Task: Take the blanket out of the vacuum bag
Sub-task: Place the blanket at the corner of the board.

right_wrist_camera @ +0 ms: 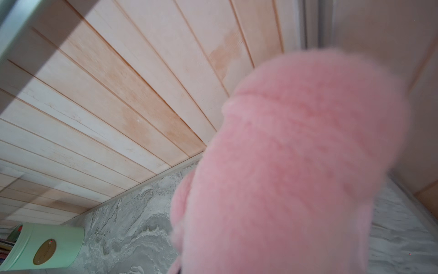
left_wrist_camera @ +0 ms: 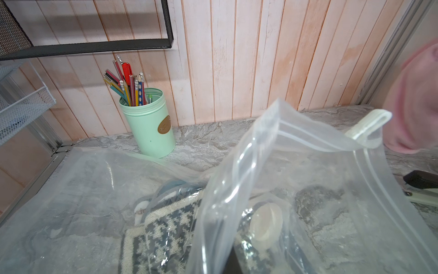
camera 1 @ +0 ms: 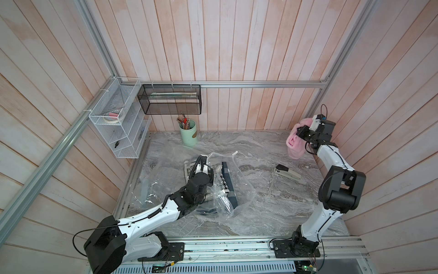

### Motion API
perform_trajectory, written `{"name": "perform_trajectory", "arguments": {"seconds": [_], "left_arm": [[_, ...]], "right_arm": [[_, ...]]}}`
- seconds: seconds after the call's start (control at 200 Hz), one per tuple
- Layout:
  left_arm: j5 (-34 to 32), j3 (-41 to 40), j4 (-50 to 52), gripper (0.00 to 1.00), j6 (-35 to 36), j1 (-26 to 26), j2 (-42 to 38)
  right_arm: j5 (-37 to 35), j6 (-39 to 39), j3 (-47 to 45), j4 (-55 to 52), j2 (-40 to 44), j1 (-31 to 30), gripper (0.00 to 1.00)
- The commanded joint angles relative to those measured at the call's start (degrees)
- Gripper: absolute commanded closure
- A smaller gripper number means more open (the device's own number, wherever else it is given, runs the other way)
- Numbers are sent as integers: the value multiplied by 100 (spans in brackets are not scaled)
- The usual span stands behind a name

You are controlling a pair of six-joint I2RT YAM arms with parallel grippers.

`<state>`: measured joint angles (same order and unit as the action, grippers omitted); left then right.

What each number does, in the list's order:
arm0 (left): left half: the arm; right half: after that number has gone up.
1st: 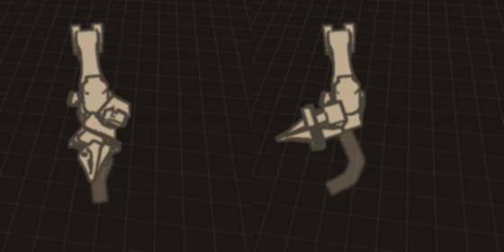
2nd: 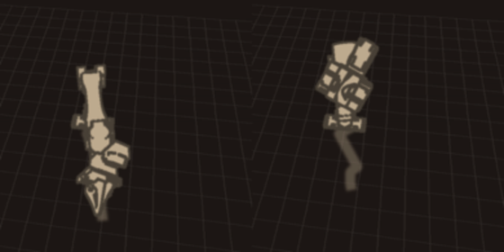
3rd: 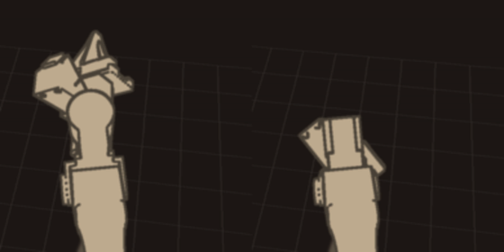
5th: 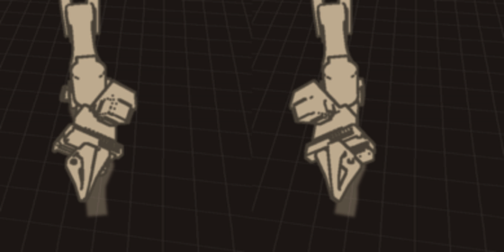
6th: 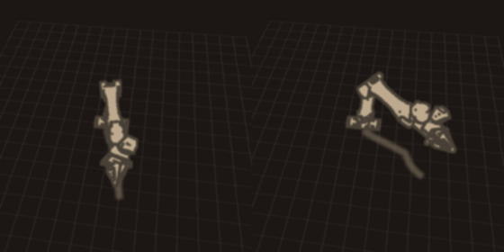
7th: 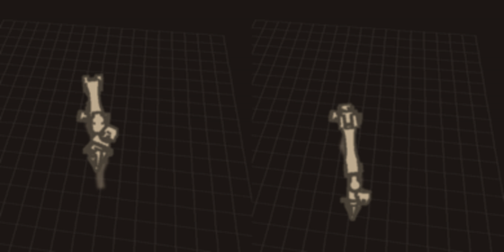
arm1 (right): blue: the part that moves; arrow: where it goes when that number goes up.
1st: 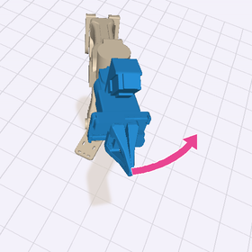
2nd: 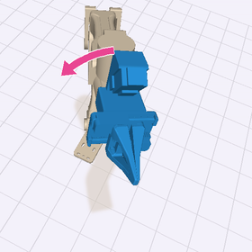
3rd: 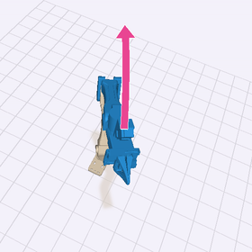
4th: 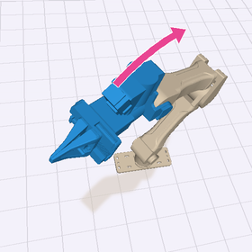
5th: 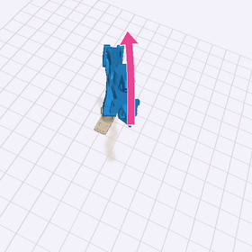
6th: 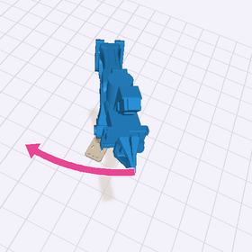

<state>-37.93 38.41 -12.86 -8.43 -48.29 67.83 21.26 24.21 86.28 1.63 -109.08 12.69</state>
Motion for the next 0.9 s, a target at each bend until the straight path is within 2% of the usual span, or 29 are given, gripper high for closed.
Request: {"name": "perform_trajectory", "arguments": {"seconds": [0.0,0.23,0.395,0.49,0.545,0.565,0.675,0.79,0.895], "left_arm": [[-141,260,80,100,69,-18,-36],[-223,473,326,100,251,-31,-60],[-208,548,346,100,289,-30,16],[-169,581,351,100,243,-44,95],[-124,580,346,100,204,-52,144],[-122,586,335,100,186,-53,165],[-115,582,269,100,128,-125,252],[-123,640,207,100,82,-226,360],[-154,732,205,100,117,-336,430]], "right_arm": [[-139,57,277,166,-629,-398,100],[201,663,797,1004,-1993,-976,100],[415,896,1520,981,-2718,-1279,100],[459,794,1787,796,-2848,-1381,57],[360,573,1761,694,-2707,-1419,38],[304,500,1718,678,-2601,-1423,34],[46,176,1172,795,-1895,-1382,30],[-48,343,350,1148,-1183,-1127,29],[-263,326,-93,993,-924,-892,29]]}}
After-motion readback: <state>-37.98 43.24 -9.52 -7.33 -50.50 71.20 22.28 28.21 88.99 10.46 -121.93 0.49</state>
